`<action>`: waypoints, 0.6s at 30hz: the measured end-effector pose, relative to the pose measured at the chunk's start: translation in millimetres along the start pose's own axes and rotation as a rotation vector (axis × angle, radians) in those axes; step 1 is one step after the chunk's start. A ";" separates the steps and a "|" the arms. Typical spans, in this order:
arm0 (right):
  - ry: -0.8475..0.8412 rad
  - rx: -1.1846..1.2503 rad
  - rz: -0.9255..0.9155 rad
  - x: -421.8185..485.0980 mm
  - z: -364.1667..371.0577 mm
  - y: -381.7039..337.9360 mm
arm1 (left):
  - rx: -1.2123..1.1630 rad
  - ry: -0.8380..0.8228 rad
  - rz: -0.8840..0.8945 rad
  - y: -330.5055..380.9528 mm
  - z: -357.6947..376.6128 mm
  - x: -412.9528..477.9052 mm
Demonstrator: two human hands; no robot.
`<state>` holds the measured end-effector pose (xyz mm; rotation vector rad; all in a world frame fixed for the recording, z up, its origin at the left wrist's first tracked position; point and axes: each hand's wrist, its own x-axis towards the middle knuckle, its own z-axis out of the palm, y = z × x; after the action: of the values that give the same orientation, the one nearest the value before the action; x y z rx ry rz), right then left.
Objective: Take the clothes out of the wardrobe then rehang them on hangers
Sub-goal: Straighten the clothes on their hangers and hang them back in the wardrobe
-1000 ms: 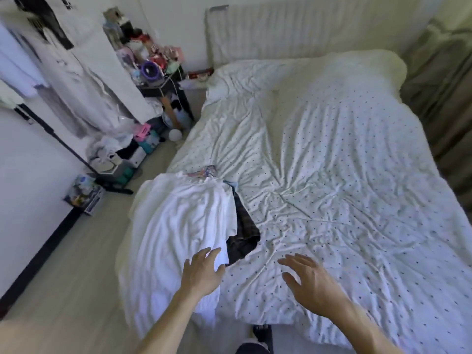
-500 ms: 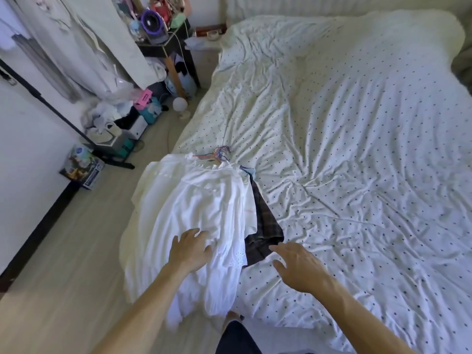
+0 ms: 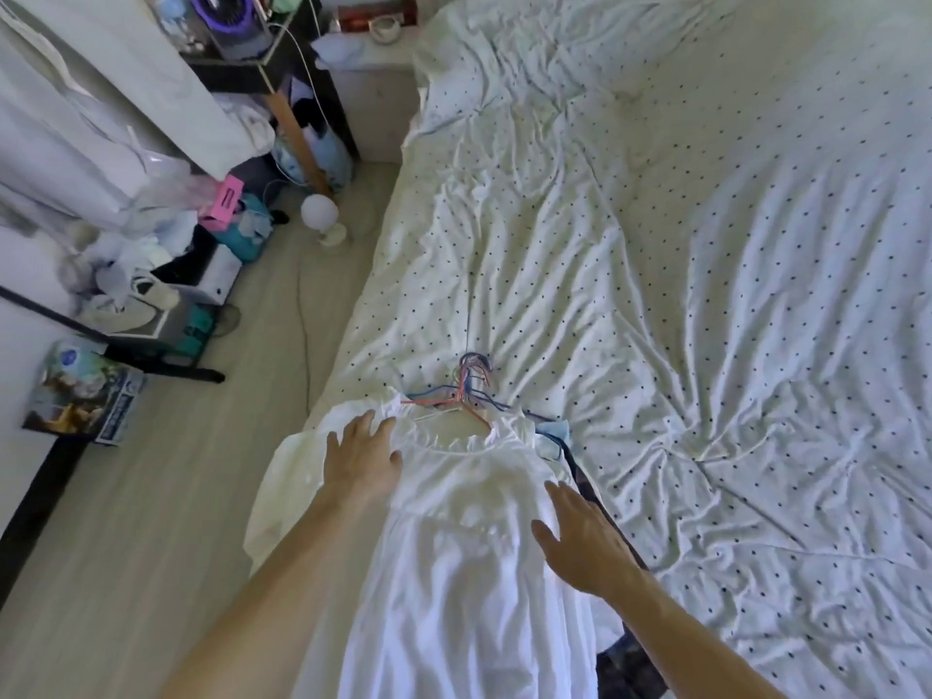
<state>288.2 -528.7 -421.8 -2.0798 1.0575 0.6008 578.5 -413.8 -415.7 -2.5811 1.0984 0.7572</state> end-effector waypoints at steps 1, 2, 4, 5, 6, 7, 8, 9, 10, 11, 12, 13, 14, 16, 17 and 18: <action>0.012 0.001 0.009 17.5 -2.5 -4.6 | -0.006 -0.005 -0.006 -5.4 -2.2 18.8; 0.016 0.008 0.019 33.8 -4.8 -8.0 | -0.012 -0.015 -0.003 -10.2 -3.3 36.2; 0.002 0.030 0.050 62.6 -8.1 -13.3 | -0.005 -0.024 0.006 -18.0 -1.8 65.5; -0.016 0.040 0.071 76.0 -8.9 -15.1 | 0.009 -0.030 0.012 -21.8 -0.4 79.1; -0.043 0.050 0.097 87.8 -9.4 -15.7 | 0.024 -0.042 0.020 -25.1 1.6 90.9; -0.073 0.062 0.128 98.1 -9.8 -15.9 | 0.036 -0.059 0.027 -28.0 4.1 101.0; -0.098 0.079 0.160 106.6 -9.6 -15.9 | 0.043 -0.077 0.031 -30.6 7.4 108.6; -0.110 0.100 0.191 113.2 -8.5 -15.3 | 0.050 -0.094 0.031 -33.2 11.3 113.7; -0.106 0.118 0.218 118.1 -7.6 -14.8 | 0.060 -0.109 0.032 -35.8 14.8 117.6; -0.089 0.130 0.239 121.8 -7.3 -14.4 | 0.077 -0.118 0.033 -38.2 17.5 120.8; -0.060 0.137 0.245 123.9 -7.4 -14.2 | 0.100 -0.117 0.035 -40.5 19.7 122.9; -0.020 0.139 0.237 124.4 -7.8 -14.3 | 0.125 -0.108 0.042 -42.8 21.1 124.3; 0.027 0.144 0.223 123.5 -8.4 -14.3 | 0.144 -0.094 0.053 -45.0 21.6 125.0; 0.113 0.173 0.180 116.4 -9.8 -13.2 | 0.128 -0.070 0.078 -47.8 19.5 123.3; 0.137 0.186 0.150 110.5 -10.0 -11.9 | 0.081 -0.059 0.088 -48.3 17.6 119.9; 0.155 0.192 0.118 103.0 -10.4 -9.9 | 0.015 -0.047 0.097 -47.6 15.2 114.8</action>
<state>354.4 -583.6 -480.2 -1.9293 1.2816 0.3829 674.3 -443.8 -490.3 -2.4996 1.2180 0.8236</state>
